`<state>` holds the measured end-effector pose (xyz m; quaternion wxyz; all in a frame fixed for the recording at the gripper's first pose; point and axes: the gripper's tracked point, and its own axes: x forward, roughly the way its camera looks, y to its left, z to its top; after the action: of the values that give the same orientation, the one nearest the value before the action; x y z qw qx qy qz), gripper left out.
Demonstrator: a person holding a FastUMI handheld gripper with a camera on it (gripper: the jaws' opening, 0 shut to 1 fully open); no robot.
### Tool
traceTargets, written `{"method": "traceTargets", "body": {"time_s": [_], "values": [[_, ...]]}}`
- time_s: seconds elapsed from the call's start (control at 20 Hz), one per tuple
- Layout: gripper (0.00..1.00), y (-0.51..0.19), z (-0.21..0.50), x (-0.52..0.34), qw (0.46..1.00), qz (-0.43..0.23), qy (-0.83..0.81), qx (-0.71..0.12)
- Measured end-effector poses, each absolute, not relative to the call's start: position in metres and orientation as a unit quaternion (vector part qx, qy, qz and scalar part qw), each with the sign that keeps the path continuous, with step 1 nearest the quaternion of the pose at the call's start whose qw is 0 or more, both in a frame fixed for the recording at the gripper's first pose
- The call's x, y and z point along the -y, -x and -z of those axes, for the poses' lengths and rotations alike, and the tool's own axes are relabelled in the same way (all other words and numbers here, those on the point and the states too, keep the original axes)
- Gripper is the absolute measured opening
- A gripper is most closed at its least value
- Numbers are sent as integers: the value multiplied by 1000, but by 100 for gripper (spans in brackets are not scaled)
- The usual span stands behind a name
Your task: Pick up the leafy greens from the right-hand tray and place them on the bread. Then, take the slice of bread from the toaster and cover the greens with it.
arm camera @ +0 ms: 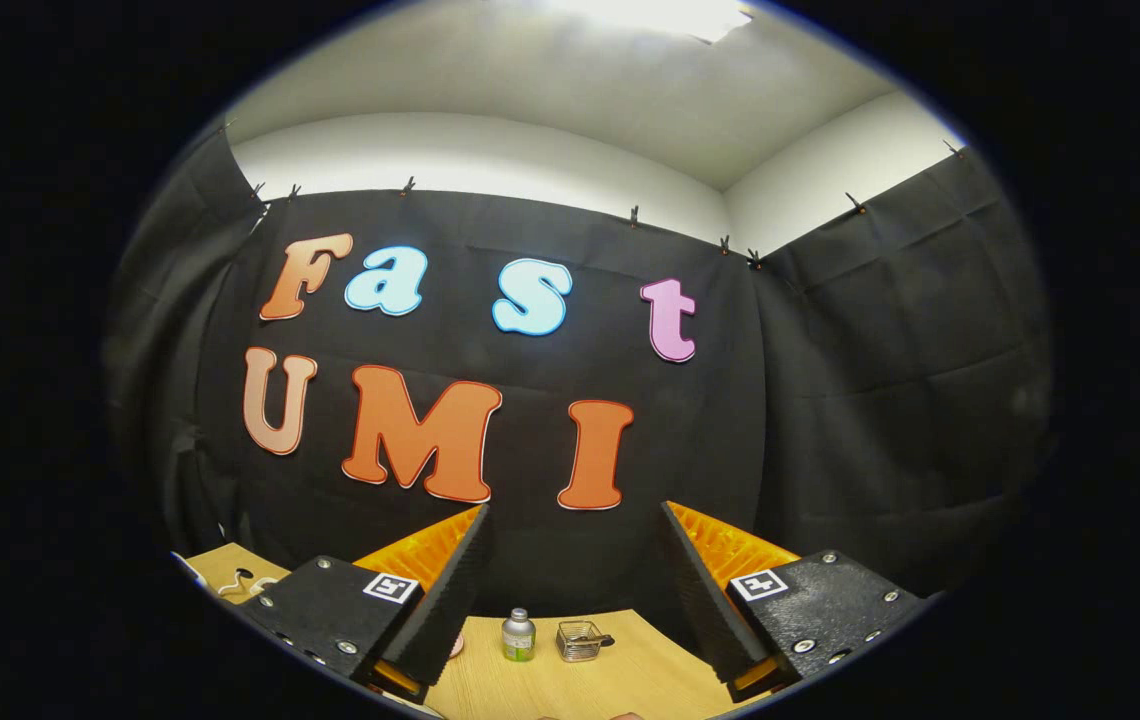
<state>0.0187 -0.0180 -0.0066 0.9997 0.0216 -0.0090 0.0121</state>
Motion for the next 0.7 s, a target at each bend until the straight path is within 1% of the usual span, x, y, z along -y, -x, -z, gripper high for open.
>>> {"method": "traceTargets", "body": {"time_s": [0.1,0.2,0.4,0.5,0.7], "values": [[97,-21,21,18,999,-20,-24,-7],[98,-19,19,5,998,-54,-44,-7],[97,-26,18,5,998,-50,-23,11],[97,-24,25,-4,998,-61,-10,13],[97,-21,72,-23,996,-82,4,-36]]}}
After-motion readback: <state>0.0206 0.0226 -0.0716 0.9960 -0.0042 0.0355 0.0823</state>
